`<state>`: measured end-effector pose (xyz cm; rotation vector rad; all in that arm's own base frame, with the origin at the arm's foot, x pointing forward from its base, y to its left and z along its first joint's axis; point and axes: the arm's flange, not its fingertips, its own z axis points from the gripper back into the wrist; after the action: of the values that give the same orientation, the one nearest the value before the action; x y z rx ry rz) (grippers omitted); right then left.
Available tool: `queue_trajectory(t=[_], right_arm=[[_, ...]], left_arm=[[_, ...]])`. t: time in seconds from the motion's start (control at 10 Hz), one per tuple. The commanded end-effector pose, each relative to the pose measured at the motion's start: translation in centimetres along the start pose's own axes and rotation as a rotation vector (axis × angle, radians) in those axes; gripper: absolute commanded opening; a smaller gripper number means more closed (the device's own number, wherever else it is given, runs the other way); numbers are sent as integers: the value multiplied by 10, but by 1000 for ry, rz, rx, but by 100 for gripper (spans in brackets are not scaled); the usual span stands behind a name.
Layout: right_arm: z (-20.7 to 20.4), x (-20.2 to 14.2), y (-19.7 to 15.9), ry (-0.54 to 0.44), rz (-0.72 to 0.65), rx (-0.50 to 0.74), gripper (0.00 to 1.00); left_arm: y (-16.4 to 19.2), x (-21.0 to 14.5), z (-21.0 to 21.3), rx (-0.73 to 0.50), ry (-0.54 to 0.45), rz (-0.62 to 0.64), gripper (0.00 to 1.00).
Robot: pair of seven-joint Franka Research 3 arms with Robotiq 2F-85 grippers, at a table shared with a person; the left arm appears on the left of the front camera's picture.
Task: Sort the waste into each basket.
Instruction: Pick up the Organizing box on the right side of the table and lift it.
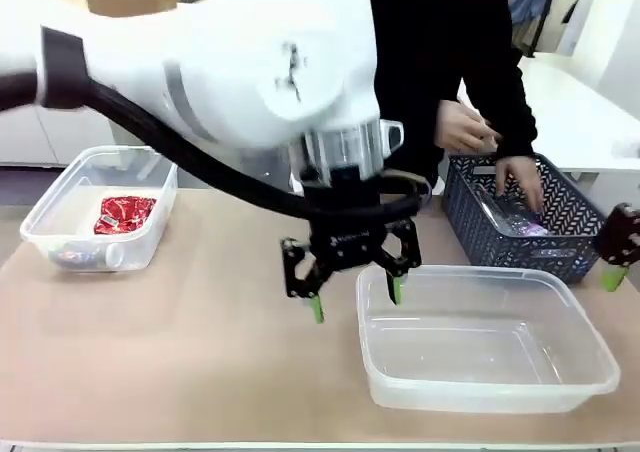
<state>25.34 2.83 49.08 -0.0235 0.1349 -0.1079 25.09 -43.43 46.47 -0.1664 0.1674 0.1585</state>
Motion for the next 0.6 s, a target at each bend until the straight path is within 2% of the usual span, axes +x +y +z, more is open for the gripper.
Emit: queue_trajectory(t=[0.0, 0.2, 0.5], right_arm=[[-89, 1, -25, 86, 14, 43, 100], [-132, 5, -28, 201, 2, 92, 100], [-180, -2, -38, 299, -41, 125, 100]], left_arm=[[-31, 21, -38, 110, -51, 88, 100], [-35, 30, -68, 139, -53, 118, 100], [-35, 42, -83, 83, -152, 143, 100]])
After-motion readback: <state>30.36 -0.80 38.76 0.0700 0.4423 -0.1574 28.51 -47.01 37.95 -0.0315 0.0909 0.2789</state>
